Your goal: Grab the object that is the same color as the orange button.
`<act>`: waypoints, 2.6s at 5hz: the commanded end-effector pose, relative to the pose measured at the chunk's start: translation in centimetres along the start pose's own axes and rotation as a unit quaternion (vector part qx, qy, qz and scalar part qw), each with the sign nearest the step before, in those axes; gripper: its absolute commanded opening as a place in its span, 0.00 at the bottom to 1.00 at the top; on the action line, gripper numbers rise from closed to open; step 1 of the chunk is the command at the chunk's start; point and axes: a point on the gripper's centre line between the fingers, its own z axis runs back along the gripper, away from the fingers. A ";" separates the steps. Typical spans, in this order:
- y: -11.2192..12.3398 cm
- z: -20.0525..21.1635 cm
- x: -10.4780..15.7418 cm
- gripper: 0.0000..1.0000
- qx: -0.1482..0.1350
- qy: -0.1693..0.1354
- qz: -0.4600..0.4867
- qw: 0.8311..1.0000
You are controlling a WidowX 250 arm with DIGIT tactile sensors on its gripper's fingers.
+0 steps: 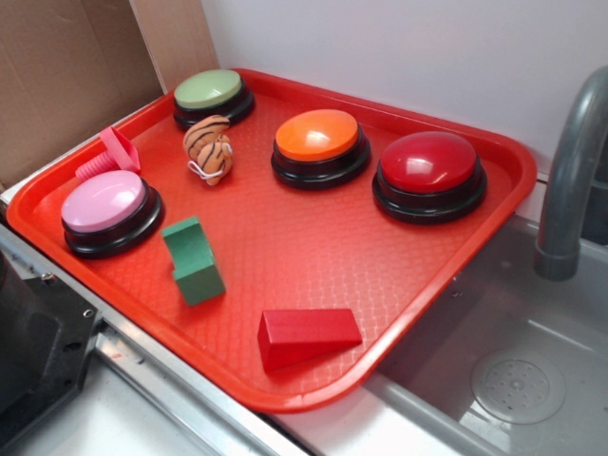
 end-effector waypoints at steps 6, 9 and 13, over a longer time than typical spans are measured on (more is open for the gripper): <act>8.6 -12.4 8.7 1.00 0.094 -0.088 0.437 0.890; 9.5 -19.3 11.0 1.00 0.084 -0.084 0.404 0.907; 11.2 -22.5 11.2 0.00 0.083 -0.065 0.383 0.918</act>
